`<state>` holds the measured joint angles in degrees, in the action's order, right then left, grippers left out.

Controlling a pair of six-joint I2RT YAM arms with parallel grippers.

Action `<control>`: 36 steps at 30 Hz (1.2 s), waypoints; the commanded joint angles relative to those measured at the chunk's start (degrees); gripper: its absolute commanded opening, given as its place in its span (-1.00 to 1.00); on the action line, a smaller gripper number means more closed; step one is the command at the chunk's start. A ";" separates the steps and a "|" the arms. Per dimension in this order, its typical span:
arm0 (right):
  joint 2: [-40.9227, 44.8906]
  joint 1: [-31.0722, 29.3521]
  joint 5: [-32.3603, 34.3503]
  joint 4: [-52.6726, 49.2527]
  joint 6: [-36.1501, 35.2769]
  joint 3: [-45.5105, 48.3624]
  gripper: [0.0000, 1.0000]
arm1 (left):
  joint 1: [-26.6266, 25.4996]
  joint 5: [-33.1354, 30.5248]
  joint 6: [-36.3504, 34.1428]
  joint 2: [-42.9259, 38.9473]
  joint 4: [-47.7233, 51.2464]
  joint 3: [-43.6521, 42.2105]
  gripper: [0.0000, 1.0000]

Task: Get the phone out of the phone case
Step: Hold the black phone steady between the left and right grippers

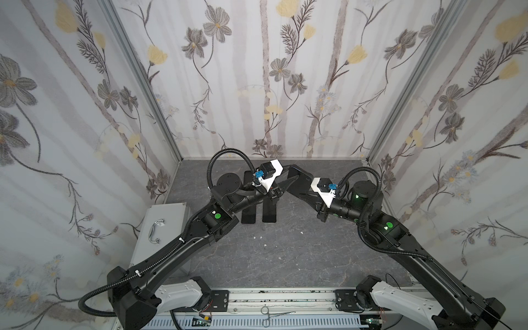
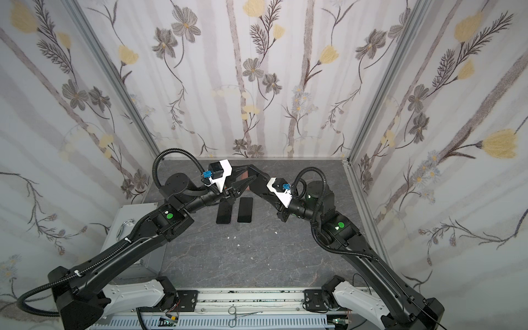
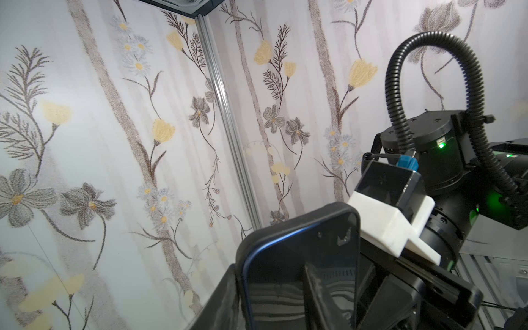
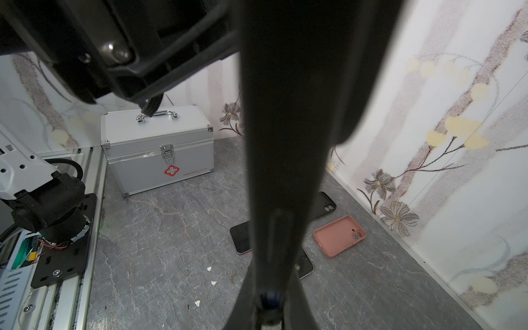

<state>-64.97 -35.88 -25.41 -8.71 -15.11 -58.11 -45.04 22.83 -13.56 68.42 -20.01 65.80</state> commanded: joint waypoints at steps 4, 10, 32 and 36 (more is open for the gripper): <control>-0.55 -0.71 -10.18 -0.97 -5.44 -0.95 -1.00 | 0.54 11.28 1.42 1.19 1.90 0.47 -0.27; -0.64 -0.68 -11.06 -1.08 -5.80 -1.13 -1.00 | 0.92 12.71 1.28 1.10 1.90 0.49 -0.24; 1.30 -0.01 1.90 11.79 7.35 4.05 -1.00 | 0.74 -2.49 -0.33 -5.67 -4.74 -5.86 -0.06; 0.50 -0.02 2.57 10.13 7.36 3.30 -1.00 | 0.65 -2.13 -0.26 -5.69 -5.06 -5.95 -0.12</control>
<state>-63.90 -35.92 -23.88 -2.02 -8.58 -53.91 -44.31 20.78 -13.37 62.94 -22.52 60.01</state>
